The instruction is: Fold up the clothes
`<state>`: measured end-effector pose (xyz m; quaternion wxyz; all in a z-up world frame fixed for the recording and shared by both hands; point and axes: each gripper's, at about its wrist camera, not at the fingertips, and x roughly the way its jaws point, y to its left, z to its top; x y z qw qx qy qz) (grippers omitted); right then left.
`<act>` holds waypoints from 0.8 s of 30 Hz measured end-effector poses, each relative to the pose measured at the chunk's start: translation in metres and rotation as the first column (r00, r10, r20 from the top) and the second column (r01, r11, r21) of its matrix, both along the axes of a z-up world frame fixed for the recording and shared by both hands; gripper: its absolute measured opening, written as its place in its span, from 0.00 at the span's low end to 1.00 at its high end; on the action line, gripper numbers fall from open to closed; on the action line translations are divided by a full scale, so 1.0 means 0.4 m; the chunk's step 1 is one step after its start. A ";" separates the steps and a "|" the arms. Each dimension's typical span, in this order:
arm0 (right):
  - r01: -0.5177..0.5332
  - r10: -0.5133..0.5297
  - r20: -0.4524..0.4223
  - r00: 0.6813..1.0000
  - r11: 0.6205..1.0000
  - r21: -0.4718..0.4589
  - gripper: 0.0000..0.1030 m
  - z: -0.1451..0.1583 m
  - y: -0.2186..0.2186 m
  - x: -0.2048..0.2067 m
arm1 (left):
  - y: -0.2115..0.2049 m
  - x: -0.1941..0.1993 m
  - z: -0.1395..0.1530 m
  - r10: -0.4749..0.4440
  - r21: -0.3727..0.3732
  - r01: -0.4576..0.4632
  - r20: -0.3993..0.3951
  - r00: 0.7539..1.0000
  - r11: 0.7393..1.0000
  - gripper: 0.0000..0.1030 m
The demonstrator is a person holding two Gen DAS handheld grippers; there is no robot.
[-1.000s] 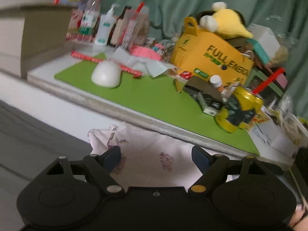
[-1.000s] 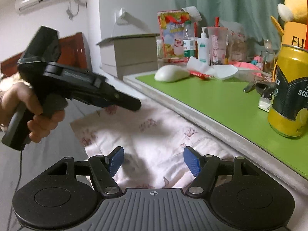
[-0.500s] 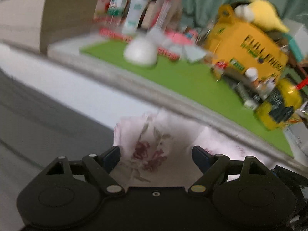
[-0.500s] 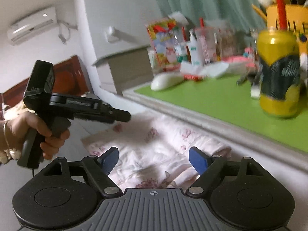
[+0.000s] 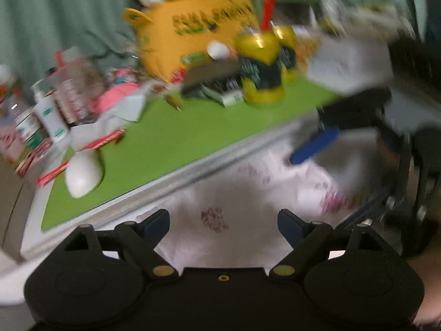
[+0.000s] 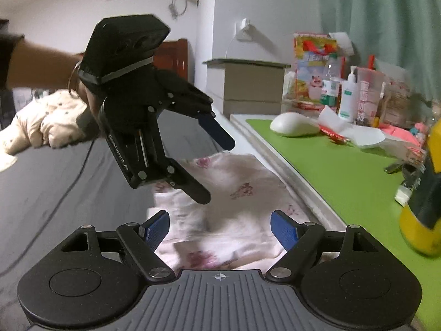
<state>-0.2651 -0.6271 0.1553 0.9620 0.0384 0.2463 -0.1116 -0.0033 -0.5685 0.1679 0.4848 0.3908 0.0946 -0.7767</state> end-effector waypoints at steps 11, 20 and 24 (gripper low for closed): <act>0.034 -0.030 -0.058 0.998 0.996 0.077 0.87 -0.079 -0.048 0.049 | -0.083 0.076 -0.086 0.073 0.157 -0.072 0.003 0.997 0.985 1.00; 0.181 -0.181 -0.025 0.983 0.983 0.041 0.89 -0.019 0.006 0.010 | -0.030 0.067 -0.073 0.248 0.051 -0.245 -0.057 0.967 0.968 1.00; 0.278 -0.286 0.090 0.954 0.957 0.087 0.90 0.055 0.091 -0.075 | 0.095 0.067 0.020 0.387 -0.079 -0.409 -0.201 0.900 0.909 1.00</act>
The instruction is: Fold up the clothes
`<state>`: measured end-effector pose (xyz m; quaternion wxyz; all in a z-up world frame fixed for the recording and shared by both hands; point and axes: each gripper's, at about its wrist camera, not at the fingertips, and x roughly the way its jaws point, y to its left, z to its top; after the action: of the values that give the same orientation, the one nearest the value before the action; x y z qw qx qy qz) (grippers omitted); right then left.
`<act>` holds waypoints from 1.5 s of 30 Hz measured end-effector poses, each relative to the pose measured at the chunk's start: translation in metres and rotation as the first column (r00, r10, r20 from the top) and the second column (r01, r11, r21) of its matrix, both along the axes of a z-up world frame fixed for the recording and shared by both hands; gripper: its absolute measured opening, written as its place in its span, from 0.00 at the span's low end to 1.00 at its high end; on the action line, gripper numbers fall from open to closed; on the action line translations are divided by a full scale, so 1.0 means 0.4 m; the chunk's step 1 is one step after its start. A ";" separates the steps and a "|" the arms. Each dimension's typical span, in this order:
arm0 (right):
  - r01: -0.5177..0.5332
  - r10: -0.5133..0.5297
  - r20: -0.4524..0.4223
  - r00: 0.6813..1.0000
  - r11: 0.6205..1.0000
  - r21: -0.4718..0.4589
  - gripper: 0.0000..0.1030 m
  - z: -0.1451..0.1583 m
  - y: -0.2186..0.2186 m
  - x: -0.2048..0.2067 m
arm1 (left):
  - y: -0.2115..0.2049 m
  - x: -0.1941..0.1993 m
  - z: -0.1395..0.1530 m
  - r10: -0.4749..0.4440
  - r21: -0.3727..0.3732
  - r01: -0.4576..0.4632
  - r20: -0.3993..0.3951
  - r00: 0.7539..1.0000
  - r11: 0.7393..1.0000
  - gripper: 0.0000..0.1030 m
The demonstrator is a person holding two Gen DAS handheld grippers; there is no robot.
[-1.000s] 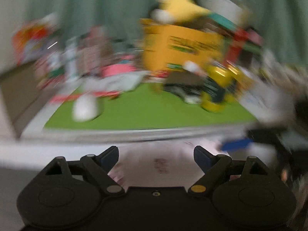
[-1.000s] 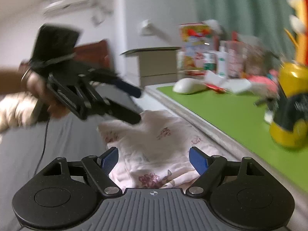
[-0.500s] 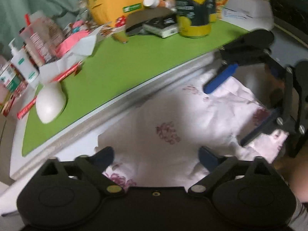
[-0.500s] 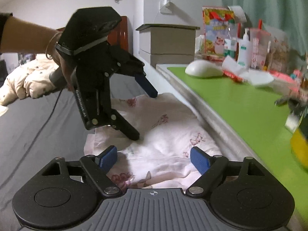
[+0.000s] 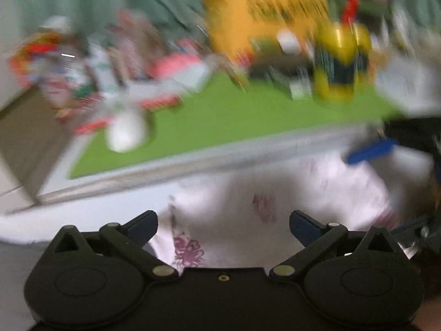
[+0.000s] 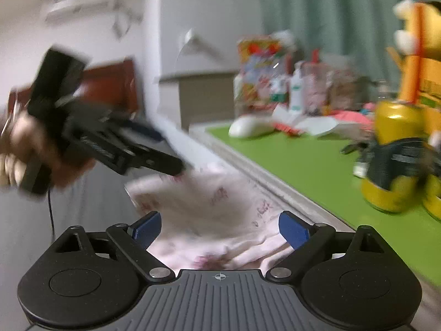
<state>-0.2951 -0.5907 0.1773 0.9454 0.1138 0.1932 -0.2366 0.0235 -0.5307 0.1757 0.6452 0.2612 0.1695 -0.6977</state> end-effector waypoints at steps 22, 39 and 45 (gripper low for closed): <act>0.274 -0.274 0.015 0.962 0.961 -0.034 0.99 0.223 0.535 -0.212 | 0.739 -0.389 0.234 0.395 -0.243 -0.436 -0.200 0.896 0.866 1.00; 0.345 -0.353 -0.153 0.923 0.935 -0.076 0.99 0.242 0.639 -0.242 | 0.800 -0.393 0.196 0.638 -0.045 -0.657 -0.201 0.744 0.752 1.00; 0.349 -0.351 -0.154 0.924 0.936 -0.041 0.99 0.253 0.632 -0.235 | 0.800 -0.403 0.200 0.686 -0.018 -0.693 -0.130 0.716 0.721 1.00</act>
<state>-0.3892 -0.3380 0.2786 0.8703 0.1210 0.2432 -0.4109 -0.1377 -0.2107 0.2559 0.8559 0.1177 0.2682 -0.4262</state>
